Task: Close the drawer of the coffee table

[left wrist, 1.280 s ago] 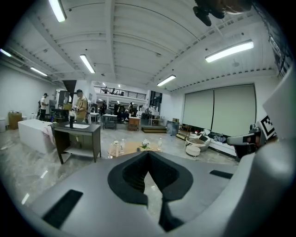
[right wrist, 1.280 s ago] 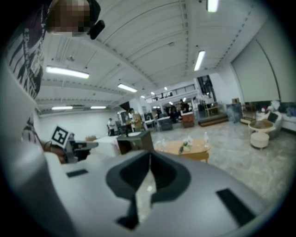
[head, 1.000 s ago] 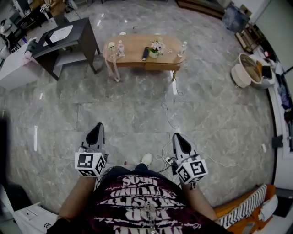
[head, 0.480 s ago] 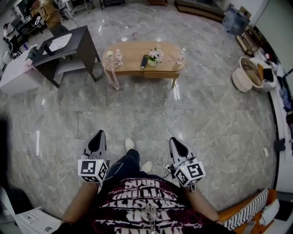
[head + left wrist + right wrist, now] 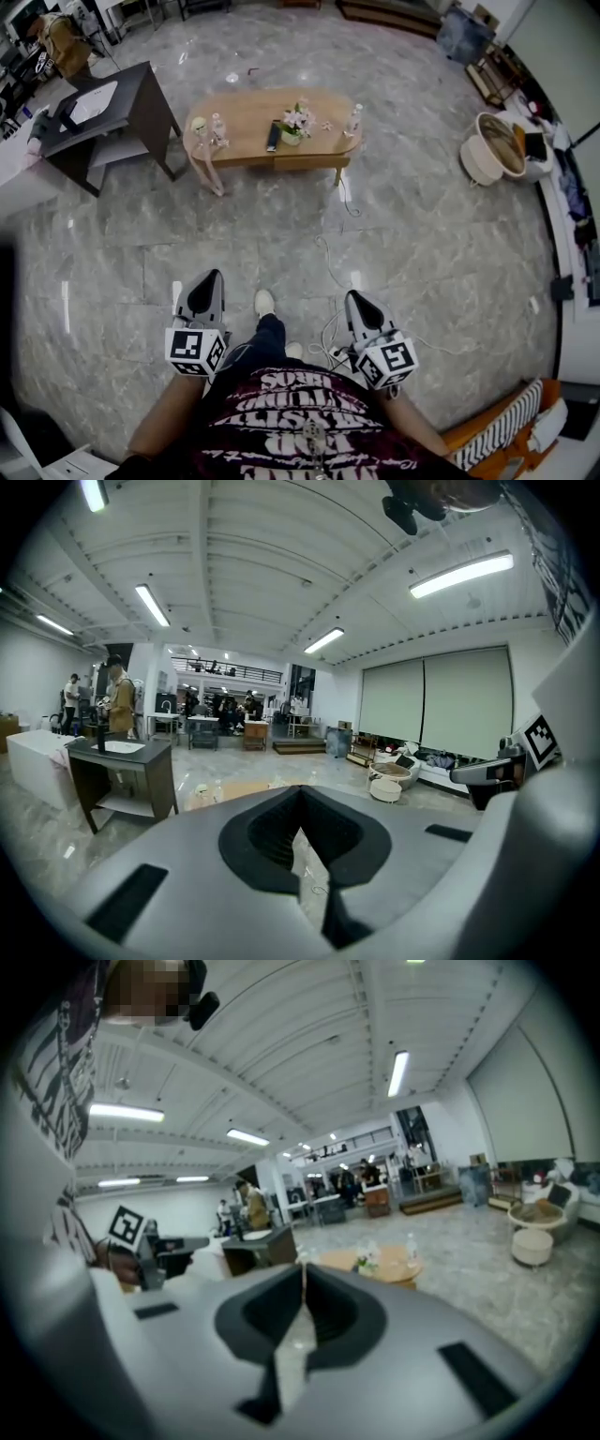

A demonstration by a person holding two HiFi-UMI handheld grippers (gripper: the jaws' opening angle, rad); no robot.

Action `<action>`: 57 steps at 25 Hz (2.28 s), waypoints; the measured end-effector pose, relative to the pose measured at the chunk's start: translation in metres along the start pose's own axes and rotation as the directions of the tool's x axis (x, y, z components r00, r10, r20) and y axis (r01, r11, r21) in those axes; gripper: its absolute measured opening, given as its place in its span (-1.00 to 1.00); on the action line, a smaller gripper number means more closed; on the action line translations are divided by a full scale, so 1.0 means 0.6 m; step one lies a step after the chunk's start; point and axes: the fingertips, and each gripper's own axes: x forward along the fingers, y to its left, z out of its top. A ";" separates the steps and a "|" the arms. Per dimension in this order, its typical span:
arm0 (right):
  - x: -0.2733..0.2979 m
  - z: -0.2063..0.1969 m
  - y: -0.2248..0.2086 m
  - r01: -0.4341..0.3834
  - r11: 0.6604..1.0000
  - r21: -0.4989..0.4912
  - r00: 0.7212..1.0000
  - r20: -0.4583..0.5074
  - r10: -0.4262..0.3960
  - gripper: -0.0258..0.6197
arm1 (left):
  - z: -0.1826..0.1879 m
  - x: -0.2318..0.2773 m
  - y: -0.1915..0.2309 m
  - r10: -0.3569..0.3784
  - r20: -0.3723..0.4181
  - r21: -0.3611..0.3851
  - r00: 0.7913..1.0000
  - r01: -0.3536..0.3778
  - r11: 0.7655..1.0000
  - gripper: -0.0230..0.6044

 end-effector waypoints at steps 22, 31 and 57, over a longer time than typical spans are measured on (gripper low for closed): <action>0.249 0.167 -0.116 0.144 0.988 -0.050 0.988 0.059 -0.141 -0.81 | 0.086 0.358 0.142 -0.124 0.012 -0.035 0.992 0.124 0.992 -0.86; 0.323 0.169 -0.236 0.131 0.991 -0.033 0.991 0.027 -0.131 -0.81 | 0.070 0.452 0.129 -0.077 -0.031 -0.024 0.997 0.076 0.997 -0.86; 0.513 0.301 -0.526 -0.152 0.988 0.026 0.988 0.042 0.151 -0.81 | 0.159 0.643 0.049 0.215 -0.044 -0.012 0.976 -0.216 0.976 -0.86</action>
